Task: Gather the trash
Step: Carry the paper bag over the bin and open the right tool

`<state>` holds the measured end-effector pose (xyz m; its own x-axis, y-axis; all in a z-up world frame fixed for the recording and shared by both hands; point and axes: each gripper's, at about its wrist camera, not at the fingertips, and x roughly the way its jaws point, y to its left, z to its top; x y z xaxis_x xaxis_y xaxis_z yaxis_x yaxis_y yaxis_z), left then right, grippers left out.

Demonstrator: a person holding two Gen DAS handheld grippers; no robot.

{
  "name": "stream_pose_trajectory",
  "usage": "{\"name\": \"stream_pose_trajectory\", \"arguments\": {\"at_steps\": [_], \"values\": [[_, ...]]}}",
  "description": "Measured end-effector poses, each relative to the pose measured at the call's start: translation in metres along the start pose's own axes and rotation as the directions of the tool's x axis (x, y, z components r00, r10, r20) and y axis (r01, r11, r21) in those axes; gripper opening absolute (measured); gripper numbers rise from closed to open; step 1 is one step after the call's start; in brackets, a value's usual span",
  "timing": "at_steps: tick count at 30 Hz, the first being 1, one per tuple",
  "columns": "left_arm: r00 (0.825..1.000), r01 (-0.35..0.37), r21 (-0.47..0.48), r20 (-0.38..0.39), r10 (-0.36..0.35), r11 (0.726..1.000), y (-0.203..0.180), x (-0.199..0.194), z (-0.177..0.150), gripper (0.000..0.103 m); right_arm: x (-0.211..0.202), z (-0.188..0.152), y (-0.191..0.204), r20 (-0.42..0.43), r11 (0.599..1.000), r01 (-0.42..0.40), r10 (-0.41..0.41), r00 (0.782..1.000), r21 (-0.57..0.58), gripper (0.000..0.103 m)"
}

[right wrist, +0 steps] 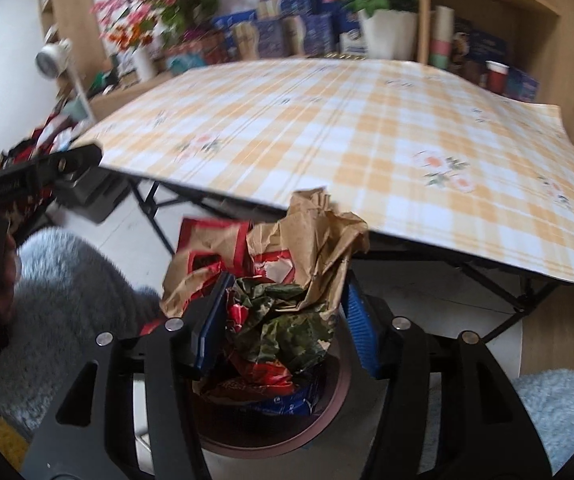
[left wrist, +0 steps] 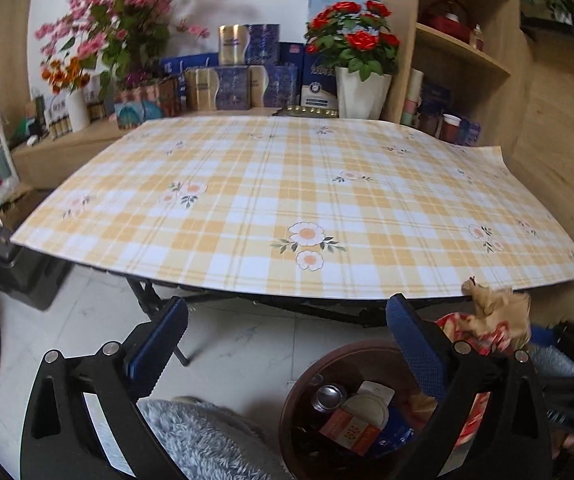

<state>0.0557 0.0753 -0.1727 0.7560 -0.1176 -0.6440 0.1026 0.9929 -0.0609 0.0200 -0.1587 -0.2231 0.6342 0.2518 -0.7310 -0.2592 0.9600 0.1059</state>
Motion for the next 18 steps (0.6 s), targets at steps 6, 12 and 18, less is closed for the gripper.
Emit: {"name": "stream_pose_trajectory", "arguments": {"at_steps": [6, 12, 18], "values": [[1.0, 0.008, -0.05, -0.005, -0.008, 0.999, 0.006, 0.004, 0.0, 0.097, 0.024, -0.009, 0.01, -0.075, 0.999, -0.046, 0.044, 0.996, -0.02, 0.057], [1.0, 0.014, -0.053, -0.01, -0.015, 0.999, 0.006, 0.006, 0.0, 0.097, 0.048, -0.02, 0.017, -0.165, 0.995, -0.09, 0.083, 0.983, -0.034, 0.058], [1.0, 0.015, -0.059, -0.018, -0.016, 0.998, 0.007, 0.008, 0.0, 0.097, 0.065, -0.027, 0.005, -0.229, 0.994, -0.095, 0.106, 0.968, 0.058, 0.08]]}}
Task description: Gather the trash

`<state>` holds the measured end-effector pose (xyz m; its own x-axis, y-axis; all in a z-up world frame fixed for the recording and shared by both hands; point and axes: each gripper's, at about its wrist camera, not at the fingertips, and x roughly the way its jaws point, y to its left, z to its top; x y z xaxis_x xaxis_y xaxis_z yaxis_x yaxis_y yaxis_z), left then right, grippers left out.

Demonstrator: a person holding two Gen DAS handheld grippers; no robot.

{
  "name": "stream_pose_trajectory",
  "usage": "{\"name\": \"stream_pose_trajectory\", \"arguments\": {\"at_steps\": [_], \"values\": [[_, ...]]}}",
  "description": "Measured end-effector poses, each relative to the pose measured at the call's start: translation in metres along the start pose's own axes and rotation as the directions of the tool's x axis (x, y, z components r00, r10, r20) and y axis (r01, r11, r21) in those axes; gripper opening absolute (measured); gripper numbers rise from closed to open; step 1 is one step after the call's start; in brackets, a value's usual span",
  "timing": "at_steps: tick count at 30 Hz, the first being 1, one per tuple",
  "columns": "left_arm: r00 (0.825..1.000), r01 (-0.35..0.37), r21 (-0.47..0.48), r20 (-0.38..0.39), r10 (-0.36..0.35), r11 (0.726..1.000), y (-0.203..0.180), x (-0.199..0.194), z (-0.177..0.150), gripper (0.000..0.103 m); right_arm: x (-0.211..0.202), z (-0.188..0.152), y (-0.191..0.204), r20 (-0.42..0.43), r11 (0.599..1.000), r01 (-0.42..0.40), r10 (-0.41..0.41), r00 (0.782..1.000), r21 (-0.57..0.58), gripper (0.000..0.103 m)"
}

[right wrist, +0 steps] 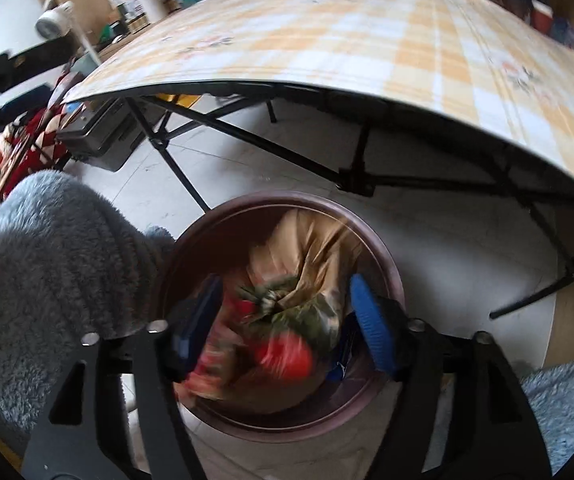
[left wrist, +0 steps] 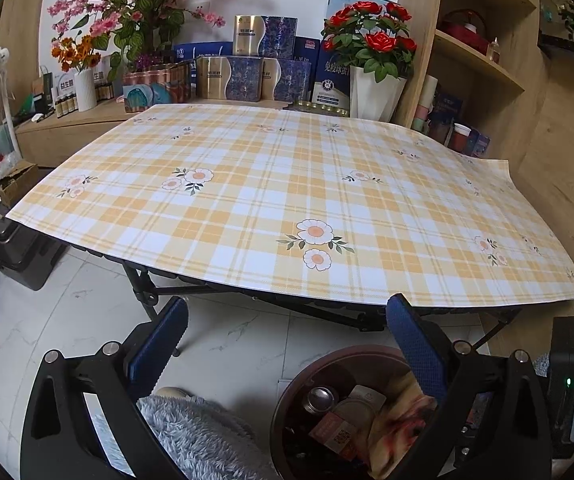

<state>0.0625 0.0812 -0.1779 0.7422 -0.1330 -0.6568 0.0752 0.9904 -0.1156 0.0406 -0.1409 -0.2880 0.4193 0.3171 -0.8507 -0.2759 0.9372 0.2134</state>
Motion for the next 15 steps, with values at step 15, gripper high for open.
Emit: {"name": "stream_pose_trajectory", "arguments": {"at_steps": [15], "values": [[1.0, -0.004, 0.004, -0.012, 0.004, 1.0, -0.001, 0.002, -0.002, 0.097, -0.005, 0.002, -0.02, 0.005, 0.993, 0.065, -0.066, 0.998, 0.1, 0.097]]}}
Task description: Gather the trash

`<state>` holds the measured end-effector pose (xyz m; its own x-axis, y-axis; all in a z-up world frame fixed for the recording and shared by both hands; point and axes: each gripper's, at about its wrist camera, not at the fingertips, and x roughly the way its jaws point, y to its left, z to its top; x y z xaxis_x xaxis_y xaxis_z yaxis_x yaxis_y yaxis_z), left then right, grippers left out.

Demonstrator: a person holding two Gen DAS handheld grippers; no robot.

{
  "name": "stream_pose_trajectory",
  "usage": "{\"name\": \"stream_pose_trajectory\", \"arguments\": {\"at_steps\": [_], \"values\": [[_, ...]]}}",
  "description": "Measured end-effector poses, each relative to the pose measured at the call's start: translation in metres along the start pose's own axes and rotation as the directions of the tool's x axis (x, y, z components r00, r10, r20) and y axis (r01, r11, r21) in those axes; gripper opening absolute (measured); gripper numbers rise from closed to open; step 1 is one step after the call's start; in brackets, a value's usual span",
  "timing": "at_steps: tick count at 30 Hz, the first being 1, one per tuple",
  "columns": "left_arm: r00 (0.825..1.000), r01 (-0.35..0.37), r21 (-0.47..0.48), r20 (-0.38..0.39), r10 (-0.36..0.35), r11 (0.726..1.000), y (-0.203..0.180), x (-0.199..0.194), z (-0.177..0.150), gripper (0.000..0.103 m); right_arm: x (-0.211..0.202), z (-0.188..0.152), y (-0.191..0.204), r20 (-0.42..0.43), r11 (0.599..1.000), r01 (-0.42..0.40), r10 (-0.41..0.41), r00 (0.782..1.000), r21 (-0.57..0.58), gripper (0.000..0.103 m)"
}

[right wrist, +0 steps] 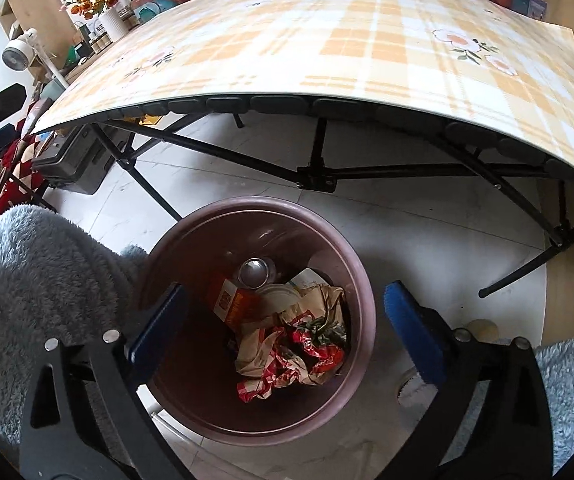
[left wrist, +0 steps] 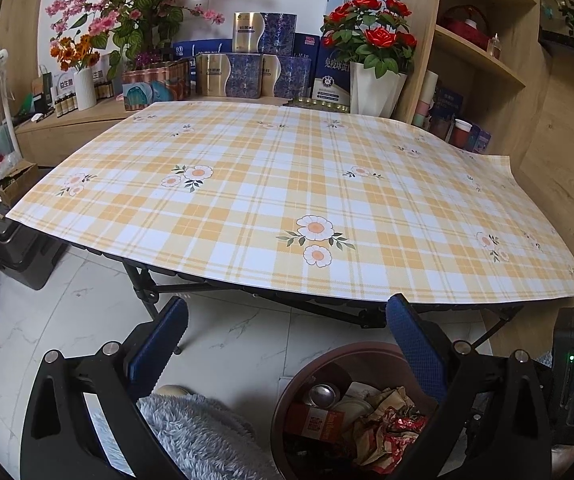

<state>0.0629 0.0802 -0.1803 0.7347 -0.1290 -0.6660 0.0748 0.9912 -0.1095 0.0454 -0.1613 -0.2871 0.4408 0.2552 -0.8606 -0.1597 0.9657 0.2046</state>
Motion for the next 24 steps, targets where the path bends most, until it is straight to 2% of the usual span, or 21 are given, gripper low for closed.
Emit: {"name": "stream_pose_trajectory", "arguments": {"at_steps": [7, 13, 16, 19, 22, 24], "values": [[1.0, -0.002, 0.001, 0.005, 0.002, 1.0, -0.001, -0.001, 0.0, 0.097, -0.007, 0.003, -0.002, 0.021, 1.0, 0.015, -0.015, 1.0, 0.002, 0.097], [0.999, -0.011, 0.031, 0.051, 0.009, 0.999, -0.005, -0.016, 0.008, 0.097, -0.044, 0.014, 0.005, 0.118, 0.996, 0.071, -0.066, 0.991, -0.045, 0.097], [0.998, 0.004, 0.027, 0.062, -0.006, 1.0, -0.007, -0.024, 0.022, 0.097, -0.085, 0.031, 0.011, 0.199, 0.985, 0.142, -0.121, 0.973, -0.095, 0.097], [0.993, 0.027, 0.033, 0.112, -0.031, 0.999, -0.013, -0.044, 0.048, 0.097, -0.127, 0.051, 0.012, 0.285, 0.973, 0.209, -0.174, 0.943, -0.097, 0.097], [0.979, 0.03, 0.081, 0.198, -0.045, 0.996, -0.025, -0.071, 0.076, 0.097, -0.179, 0.077, 0.009, 0.372, 0.963, 0.262, -0.221, 0.902, -0.065, 0.097], [0.962, 0.021, 0.135, 0.266, -0.057, 0.991, -0.037, -0.092, 0.095, 0.097, -0.204, 0.088, 0.007, 0.412, 0.959, 0.28, -0.242, 0.878, -0.035, 0.097]]}}
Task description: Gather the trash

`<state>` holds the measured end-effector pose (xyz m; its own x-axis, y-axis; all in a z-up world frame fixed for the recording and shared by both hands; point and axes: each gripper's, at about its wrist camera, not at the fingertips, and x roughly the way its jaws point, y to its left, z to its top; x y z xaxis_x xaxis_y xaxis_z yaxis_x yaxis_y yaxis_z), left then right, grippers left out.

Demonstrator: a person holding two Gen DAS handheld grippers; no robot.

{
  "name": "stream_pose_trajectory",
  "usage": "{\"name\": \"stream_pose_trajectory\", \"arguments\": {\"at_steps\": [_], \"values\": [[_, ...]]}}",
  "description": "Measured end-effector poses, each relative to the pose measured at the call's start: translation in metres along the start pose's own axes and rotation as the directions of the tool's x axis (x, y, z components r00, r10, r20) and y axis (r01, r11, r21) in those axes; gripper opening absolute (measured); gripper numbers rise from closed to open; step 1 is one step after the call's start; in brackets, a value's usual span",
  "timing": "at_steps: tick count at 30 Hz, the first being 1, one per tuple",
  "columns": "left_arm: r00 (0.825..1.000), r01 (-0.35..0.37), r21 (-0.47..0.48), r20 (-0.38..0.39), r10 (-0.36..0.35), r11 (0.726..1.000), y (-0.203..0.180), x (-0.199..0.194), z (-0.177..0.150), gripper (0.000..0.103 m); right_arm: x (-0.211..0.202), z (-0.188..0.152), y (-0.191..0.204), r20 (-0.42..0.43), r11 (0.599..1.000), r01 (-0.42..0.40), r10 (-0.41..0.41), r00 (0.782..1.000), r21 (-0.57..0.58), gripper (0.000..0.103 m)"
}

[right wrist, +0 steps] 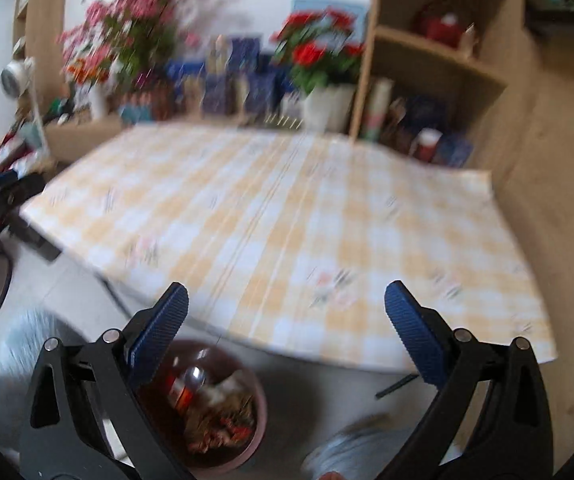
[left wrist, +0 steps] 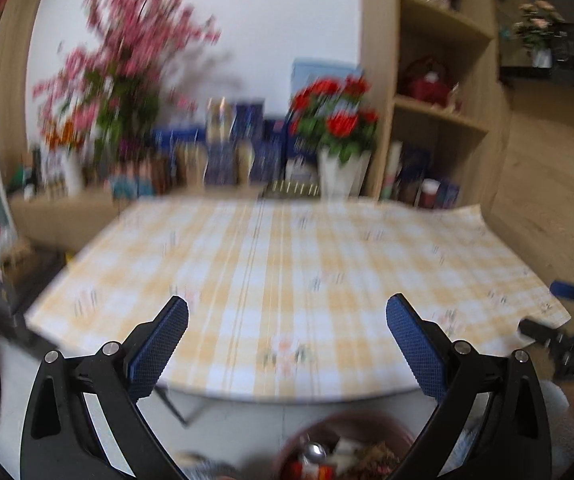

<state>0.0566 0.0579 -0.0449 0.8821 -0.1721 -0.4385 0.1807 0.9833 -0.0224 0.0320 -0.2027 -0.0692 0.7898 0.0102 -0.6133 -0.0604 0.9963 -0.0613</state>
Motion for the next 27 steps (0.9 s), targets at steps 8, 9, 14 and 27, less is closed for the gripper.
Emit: {"name": "stream_pose_trajectory", "arguments": {"at_steps": [8, 9, 14, 27], "values": [[0.993, 0.065, 0.061, 0.098, -0.071, 0.996, -0.029, -0.033, 0.058, 0.097, -0.051, 0.047, -0.042, 0.115, 0.99, 0.068, -0.083, 0.99, 0.125, 0.097], [0.991, 0.073, 0.061, 0.104, -0.079, 0.995, -0.032, -0.036, 0.063, 0.097, -0.055, 0.049, -0.044, 0.122, 0.989, 0.076, -0.092, 0.988, 0.129, 0.097], [0.99, 0.078, 0.066, 0.11, -0.085, 0.995, -0.043, -0.045, 0.072, 0.097, -0.068, 0.052, -0.052, 0.147, 0.986, 0.084, -0.105, 0.984, 0.142, 0.097], [0.993, 0.033, 0.082, 0.112, -0.042, 0.996, -0.053, -0.05, 0.071, 0.097, -0.073, 0.048, -0.044, 0.143, 0.988, 0.077, -0.096, 0.985, 0.133, 0.097]]}}
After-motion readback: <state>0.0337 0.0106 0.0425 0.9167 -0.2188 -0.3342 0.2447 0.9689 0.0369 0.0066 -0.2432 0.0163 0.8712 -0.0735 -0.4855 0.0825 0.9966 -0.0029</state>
